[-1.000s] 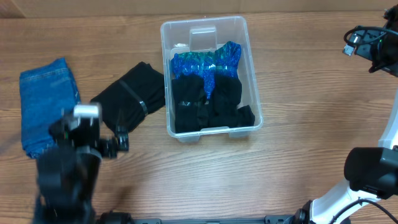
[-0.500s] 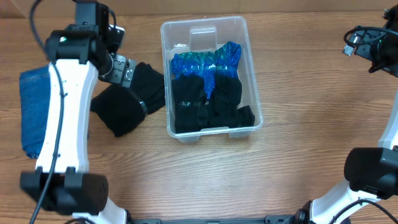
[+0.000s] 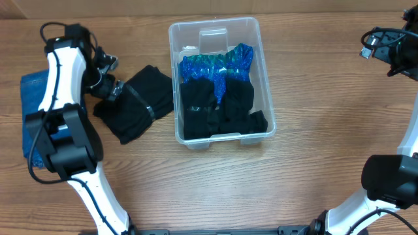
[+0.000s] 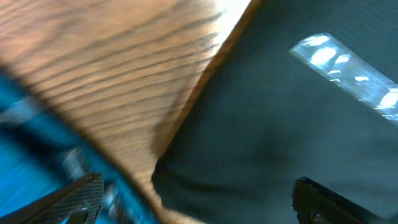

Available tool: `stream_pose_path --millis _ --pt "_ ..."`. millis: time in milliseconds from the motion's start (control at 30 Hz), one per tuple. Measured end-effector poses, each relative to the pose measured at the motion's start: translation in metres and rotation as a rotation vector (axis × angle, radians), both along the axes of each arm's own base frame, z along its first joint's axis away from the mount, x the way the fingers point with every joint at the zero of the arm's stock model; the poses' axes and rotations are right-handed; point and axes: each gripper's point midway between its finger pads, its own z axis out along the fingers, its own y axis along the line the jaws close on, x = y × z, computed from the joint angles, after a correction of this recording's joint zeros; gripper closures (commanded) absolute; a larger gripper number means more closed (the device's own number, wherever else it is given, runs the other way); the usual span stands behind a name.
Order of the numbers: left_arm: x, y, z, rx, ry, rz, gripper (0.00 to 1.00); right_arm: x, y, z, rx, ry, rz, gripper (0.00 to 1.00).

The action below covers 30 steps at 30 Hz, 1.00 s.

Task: Pack container
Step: 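Move the left gripper to the taped black garment and grasp it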

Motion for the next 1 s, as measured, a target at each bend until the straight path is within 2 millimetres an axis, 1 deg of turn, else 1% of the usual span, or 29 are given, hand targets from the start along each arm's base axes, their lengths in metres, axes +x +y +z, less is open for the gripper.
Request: stream_pose_path --millis 67,133,267,367,433,500,633,733,767,800,833,867,900,1000 --pt "0.003 -0.002 -0.019 -0.071 0.009 -0.035 0.0 0.0 0.0 0.0 0.0 0.001 0.001 0.0" --pt "0.009 -0.011 -0.031 -0.117 -0.002 -0.091 0.0 0.0 0.0 0.0 0.0 0.0 0.0 0.0" --pt "0.027 -0.026 -0.029 -0.154 -0.075 -0.204 0.0 0.0 0.0 0.0 -0.001 0.0 0.001 0.0" --pt "0.033 -0.04 -0.028 -0.169 -0.099 -0.278 0.0 0.0 0.0 0.0 0.0 0.0 0.001 0.0" --pt "0.034 -0.046 -0.028 -0.18 -0.105 -0.311 0.0 0.0 0.0 0.0 0.0 0.0 0.0 0.0" --pt "0.035 -0.048 -0.028 -0.183 -0.11 -0.332 0.0 0.0 0.0 0.0 0.0 0.0 0.0 0.0" --pt "0.024 -0.052 -0.042 -0.202 -0.082 -0.361 0.0 0.0 0.0 0.0 -0.001 0.001 0.0 0.0" --pt "0.024 -0.054 -0.047 -0.213 -0.097 -0.369 0.0 0.0 0.0 0.0 0.0 0.0 0.001 0.0" --pt "0.024 -0.054 -0.047 -0.215 -0.102 -0.371 0.02 0.0 0.0 0.0 0.0 0.0 0.0 0.0" --pt "0.024 -0.054 -0.048 -0.216 -0.111 -0.372 0.21 0.0 0.0 0.0 0.0 0.0 0.0 0.0" --pt "0.023 -0.054 -0.048 -0.218 -0.117 -0.373 0.32 0.0 0.0 0.0 0.0 0.0 -0.001 0.0" --pt "0.022 -0.055 -0.048 -0.223 -0.12 -0.373 0.54 0.0 0.0 0.0 -0.001 0.0 0.0 0.0" --pt "0.018 -0.058 -0.049 -0.244 -0.111 -0.378 0.81 0.0 0.0 0.0 0.0 0.0 0.001 0.0" --pt "0.015 -0.06 -0.046 -0.243 -0.112 -0.386 0.89 0.0 0.0 0.0 0.0 0.0 0.0 0.0"
